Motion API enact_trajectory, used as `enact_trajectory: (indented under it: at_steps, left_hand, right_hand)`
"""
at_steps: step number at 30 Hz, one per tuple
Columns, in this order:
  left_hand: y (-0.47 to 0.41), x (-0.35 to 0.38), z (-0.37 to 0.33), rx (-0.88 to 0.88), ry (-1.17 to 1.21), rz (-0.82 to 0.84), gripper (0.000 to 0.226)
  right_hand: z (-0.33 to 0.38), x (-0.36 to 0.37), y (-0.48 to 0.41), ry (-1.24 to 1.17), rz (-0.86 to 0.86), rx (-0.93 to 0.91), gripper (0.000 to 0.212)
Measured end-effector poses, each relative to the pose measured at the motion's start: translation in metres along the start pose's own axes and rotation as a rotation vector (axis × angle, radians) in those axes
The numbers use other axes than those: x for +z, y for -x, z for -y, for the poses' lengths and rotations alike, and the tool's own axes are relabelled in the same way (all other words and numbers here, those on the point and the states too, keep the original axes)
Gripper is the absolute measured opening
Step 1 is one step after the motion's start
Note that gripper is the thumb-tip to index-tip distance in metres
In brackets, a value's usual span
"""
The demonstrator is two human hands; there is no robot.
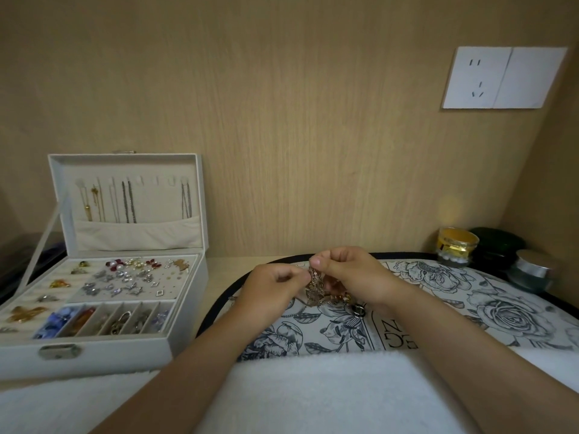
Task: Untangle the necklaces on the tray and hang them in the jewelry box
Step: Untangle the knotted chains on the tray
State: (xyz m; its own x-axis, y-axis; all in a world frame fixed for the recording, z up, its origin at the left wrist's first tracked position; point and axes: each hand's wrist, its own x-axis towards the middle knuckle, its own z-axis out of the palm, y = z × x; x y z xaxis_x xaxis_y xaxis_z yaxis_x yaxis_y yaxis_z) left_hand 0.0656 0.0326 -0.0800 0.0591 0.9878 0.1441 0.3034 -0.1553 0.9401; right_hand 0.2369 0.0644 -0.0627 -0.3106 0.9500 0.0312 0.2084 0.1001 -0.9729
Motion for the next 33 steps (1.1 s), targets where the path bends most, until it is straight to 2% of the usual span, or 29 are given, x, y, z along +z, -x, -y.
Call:
enact_trajectory:
  at_steps: [3,6,11,13,16,19,21,23,27,30,33]
  left_hand:
    - [-0.001,0.001,0.001,-0.006,0.050,-0.101,0.020]
    - [0.000,0.000,-0.002,-0.029,0.102,-0.172,0.023]
    - [0.000,0.004,0.001,-0.065,0.011,-0.110,0.021]
    - [-0.001,0.006,0.003,-0.045,-0.050,-0.054,0.024]
    - [0.001,0.006,0.005,0.024,-0.161,0.022,0.025]
    - [0.000,0.008,0.009,0.054,-0.129,0.068,0.021]
    - [0.000,0.009,0.008,0.071,-0.096,0.061,0.020]
    - [-0.001,0.008,0.006,0.090,-0.077,0.021,0.020]
    - [-0.002,0.004,0.005,0.038,0.047,-0.122,0.024]
    - [-0.005,0.003,0.005,-0.050,0.123,-0.157,0.028]
    - [-0.004,0.003,0.005,-0.066,0.090,-0.108,0.031]
  right_hand:
    - [0.001,-0.002,0.001,0.149,0.025,-0.020,0.036]
    - [0.003,-0.006,0.003,0.306,0.095,-0.036,0.038]
    - [0.006,-0.009,0.004,0.548,0.159,-0.038,0.029]
    - [0.005,-0.008,0.004,0.626,0.119,-0.067,0.022]
    - [0.005,-0.005,0.006,0.855,-0.034,-0.153,0.012]
    - [0.008,-0.002,0.007,1.076,-0.198,-0.266,0.009]
    - [0.008,0.000,0.005,1.048,-0.250,-0.271,0.008]
    - [0.006,0.003,0.003,0.874,-0.250,-0.191,0.009]
    - [0.009,-0.001,0.003,0.413,-0.050,-0.028,0.009]
    - [0.014,-0.004,0.008,0.376,0.079,0.044,0.008]
    - [0.015,-0.005,0.006,0.253,0.044,0.068,0.013]
